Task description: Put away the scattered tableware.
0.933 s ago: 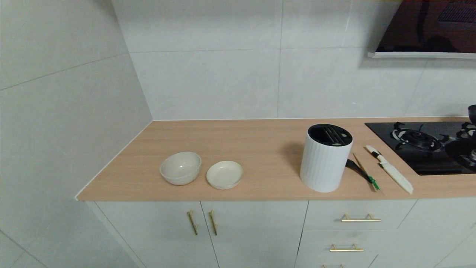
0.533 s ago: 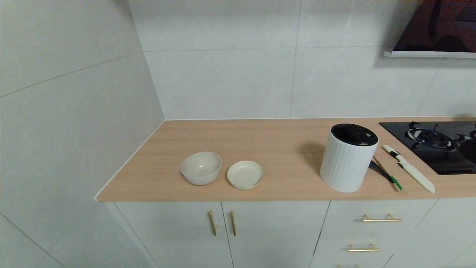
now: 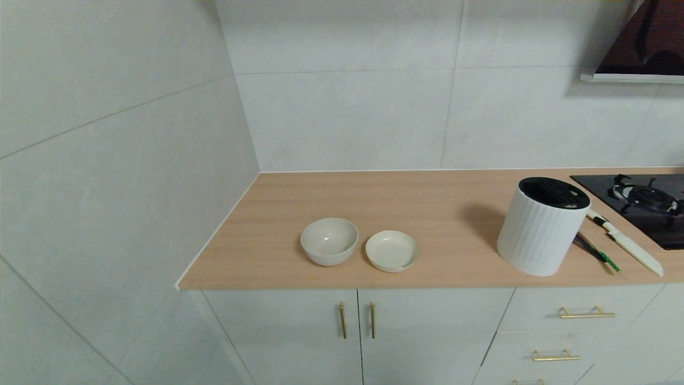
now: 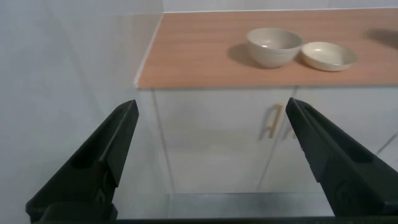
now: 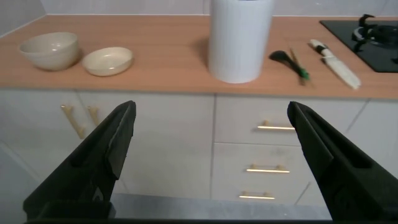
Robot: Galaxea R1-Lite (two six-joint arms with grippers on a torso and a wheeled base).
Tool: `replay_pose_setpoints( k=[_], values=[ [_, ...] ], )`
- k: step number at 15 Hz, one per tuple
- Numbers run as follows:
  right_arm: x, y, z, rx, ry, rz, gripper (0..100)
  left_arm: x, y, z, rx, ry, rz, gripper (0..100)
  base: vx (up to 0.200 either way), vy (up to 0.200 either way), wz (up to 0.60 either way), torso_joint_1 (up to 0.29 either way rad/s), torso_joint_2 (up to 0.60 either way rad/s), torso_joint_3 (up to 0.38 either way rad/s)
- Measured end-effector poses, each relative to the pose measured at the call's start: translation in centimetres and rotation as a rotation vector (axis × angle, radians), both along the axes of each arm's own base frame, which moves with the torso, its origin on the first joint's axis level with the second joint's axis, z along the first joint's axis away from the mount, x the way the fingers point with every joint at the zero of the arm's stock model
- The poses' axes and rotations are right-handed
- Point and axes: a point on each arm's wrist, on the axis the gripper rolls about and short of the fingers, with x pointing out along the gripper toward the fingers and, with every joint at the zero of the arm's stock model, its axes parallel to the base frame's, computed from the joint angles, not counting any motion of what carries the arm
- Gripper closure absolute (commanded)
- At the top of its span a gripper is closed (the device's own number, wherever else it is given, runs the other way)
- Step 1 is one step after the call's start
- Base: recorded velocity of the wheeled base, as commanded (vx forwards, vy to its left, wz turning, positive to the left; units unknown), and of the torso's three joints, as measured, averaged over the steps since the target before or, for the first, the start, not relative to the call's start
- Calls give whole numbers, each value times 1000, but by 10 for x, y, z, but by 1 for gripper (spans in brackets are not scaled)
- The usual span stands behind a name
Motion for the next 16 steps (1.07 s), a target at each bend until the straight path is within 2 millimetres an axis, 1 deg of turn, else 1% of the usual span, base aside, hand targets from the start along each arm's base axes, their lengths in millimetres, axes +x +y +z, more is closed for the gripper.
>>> replay_pose_setpoints(
  k=[16],
  values=[
    [0,0,0,0,0,0,0,0,0,0,1,0,0,0,0,0,0,0,0,0]
  ],
)
